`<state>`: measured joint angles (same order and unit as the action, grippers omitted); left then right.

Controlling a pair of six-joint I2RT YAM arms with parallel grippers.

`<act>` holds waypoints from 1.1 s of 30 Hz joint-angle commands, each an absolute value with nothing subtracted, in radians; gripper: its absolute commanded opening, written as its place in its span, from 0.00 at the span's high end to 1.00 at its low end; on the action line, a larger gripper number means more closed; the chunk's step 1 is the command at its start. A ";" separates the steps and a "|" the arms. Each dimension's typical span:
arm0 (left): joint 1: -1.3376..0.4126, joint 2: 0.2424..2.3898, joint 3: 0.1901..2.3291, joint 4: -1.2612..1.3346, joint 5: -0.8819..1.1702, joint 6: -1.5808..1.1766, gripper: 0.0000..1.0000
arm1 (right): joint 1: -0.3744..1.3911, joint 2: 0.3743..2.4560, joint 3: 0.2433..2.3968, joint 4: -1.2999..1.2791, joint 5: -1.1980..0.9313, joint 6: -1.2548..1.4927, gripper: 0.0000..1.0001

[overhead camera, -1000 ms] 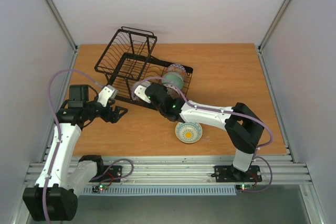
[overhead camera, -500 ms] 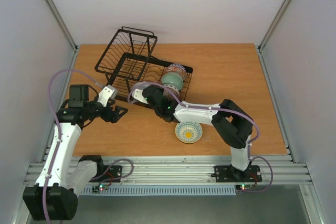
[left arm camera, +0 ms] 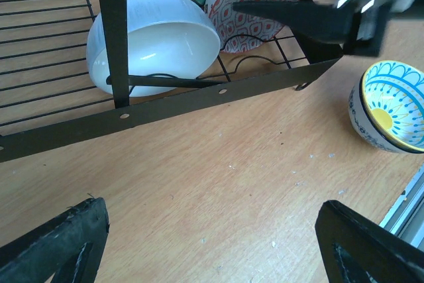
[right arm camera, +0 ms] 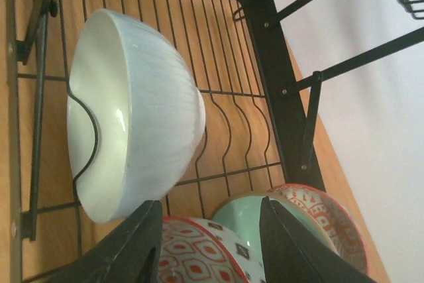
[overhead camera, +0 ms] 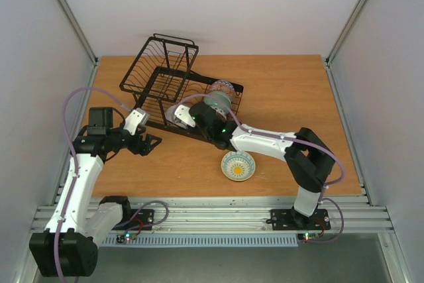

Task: Load the bowls into the dish rack

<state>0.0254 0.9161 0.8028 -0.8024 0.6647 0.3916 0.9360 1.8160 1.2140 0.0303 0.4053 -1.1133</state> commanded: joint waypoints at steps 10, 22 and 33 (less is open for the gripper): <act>0.023 0.918 0.798 -0.767 0.674 0.388 0.13 | 0.713 1.600 1.218 -0.257 -0.333 -0.837 0.31; 0.024 0.924 0.796 -0.765 0.670 0.391 0.13 | 0.626 1.873 1.591 -0.599 -0.629 -0.909 0.20; 0.024 0.942 0.796 -0.765 0.676 0.396 0.14 | 0.626 2.031 1.760 -0.662 -0.615 -0.956 0.12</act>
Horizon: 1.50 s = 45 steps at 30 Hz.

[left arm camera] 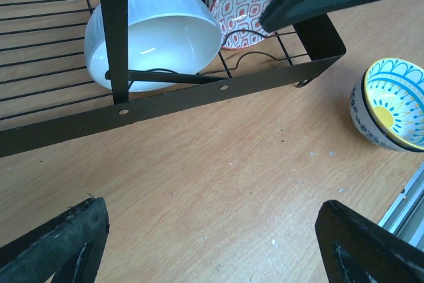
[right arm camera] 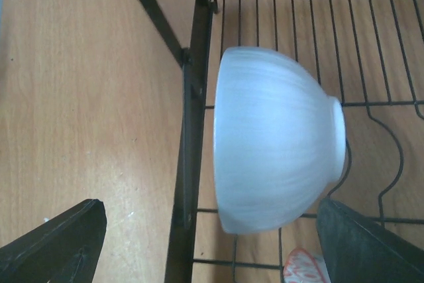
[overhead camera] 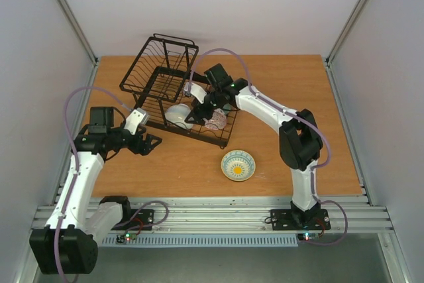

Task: Load the bowls into the dish rack

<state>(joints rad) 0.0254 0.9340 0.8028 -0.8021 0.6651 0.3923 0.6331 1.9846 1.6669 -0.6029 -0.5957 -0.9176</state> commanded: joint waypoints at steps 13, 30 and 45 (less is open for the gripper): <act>0.024 0.946 0.799 -0.773 0.672 0.401 0.14 | 0.626 2.222 2.017 -0.807 -0.630 -1.010 0.11; 0.023 0.953 0.799 -0.773 0.672 0.400 0.14 | 0.627 2.165 1.847 -0.687 -0.637 -1.021 0.11; 0.023 0.969 0.800 -0.769 0.663 0.401 0.14 | 0.630 2.278 2.002 -0.725 -0.616 -1.071 0.12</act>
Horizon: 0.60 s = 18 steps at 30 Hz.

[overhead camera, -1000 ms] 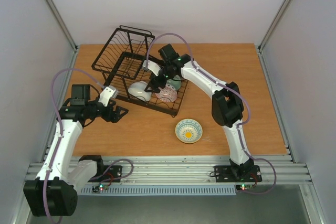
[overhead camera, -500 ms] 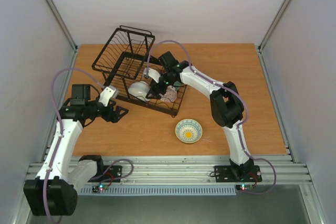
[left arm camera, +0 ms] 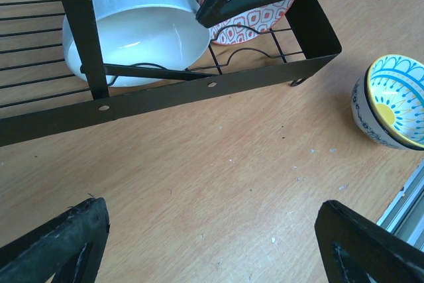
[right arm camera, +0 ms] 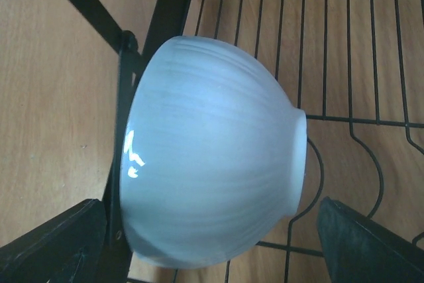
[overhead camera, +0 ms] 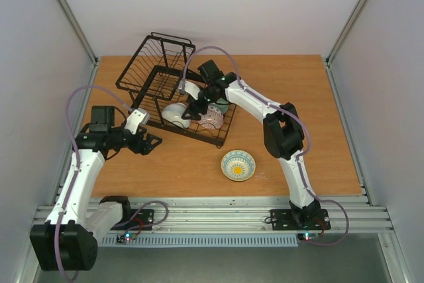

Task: Load the bowls into the dish rack

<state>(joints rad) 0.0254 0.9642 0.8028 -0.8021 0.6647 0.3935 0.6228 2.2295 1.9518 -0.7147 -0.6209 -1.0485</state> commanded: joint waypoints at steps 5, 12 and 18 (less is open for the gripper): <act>0.024 0.974 0.799 -0.766 0.661 0.401 0.14 | 0.637 2.307 2.017 -0.737 -0.615 -1.082 0.12; 0.024 0.980 0.800 -0.765 0.661 0.400 0.14 | 0.644 2.359 2.073 -0.776 -0.595 -1.110 0.12; 0.024 0.978 0.799 -0.764 0.655 0.402 0.14 | 0.645 2.411 2.161 -0.834 -0.612 -1.127 0.13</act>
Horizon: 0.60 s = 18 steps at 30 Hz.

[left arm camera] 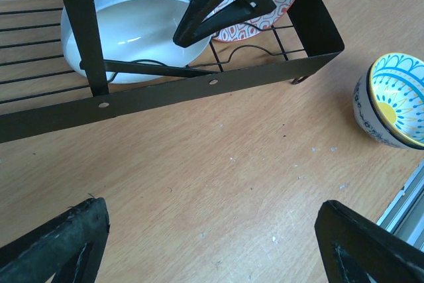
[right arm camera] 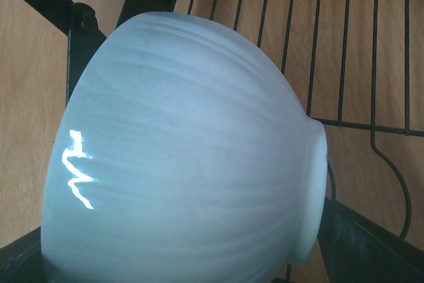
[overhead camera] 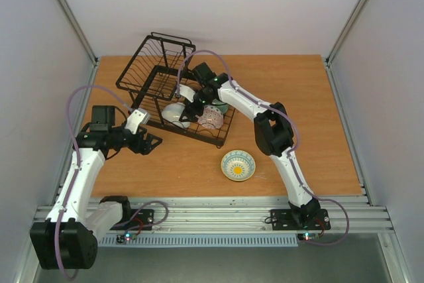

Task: Load the bowls into the dish rack

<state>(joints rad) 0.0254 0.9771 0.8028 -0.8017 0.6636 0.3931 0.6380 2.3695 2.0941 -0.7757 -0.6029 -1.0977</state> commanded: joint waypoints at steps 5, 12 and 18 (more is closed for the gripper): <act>0.024 0.973 0.796 -0.762 0.652 0.400 0.14 | 0.644 2.411 2.183 -0.867 -0.667 -1.131 0.22; 0.024 0.970 0.796 -0.761 0.649 0.399 0.14 | 0.645 2.379 2.162 -0.877 -0.678 -1.126 0.39; 0.023 0.964 0.795 -0.761 0.646 0.399 0.14 | 0.646 2.323 2.066 -0.799 -0.676 -1.112 0.63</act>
<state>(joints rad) 0.0254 0.9768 0.8028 -0.7990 0.6521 0.3931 0.6369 2.3939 2.1357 -0.8158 -0.6304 -1.1179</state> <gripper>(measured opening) 0.861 0.738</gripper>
